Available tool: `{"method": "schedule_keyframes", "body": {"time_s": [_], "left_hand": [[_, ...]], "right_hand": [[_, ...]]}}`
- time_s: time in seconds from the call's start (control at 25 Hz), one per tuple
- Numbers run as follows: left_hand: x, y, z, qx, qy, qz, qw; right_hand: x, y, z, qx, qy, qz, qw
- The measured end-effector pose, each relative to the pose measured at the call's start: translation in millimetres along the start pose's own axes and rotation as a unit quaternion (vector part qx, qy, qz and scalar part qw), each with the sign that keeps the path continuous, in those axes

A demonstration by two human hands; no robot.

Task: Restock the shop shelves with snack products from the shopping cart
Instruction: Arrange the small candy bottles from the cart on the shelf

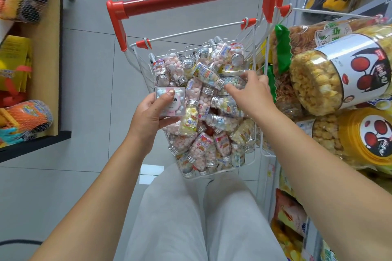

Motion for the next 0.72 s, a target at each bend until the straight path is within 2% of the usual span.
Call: {"method": "schedule_keyframes", "body": {"time_s": [0.08,0.16,0.28,0.4,0.44,0.56,0.72], "left_hand": [[-6,2,-2,0.000,0.000,0.002,1.000],[-10,2,-4,0.006,0.003,0.007,1.000],[-19,-5,-11,0.012,0.011,0.015,1.000],[-35,-22,-32,0.012,-0.004,0.019,1.000],[-42,-28,-42,0.013,-0.012,0.026,1.000],[-67,-50,-73,0.019,-0.027,0.068,0.997],[-109,-87,-119,0.026,-0.068,0.155,0.985]], "right_hand": [[-3,6,2,-0.020,-0.019,-0.004,1.000],[1,9,-3,-0.045,0.018,-0.006,0.999],[22,-4,-11,-0.069,0.178,-0.002,0.982],[49,-40,-11,-0.036,0.325,0.017,0.945],[59,-55,-9,-0.025,0.383,0.035,0.923],[86,-98,-3,-0.003,0.550,0.114,0.827],[124,-155,3,0.055,0.682,0.218,0.696]]}}
Point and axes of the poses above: each hand's wrist, its own y-axis towards the middle knuckle, its own x-axis out of the back of the hand, z = x × y, the point moved 7 cm from there along y, towards the middle knuckle, and after that the axes turned 4 degrees about -x, right-handed, at the moved point
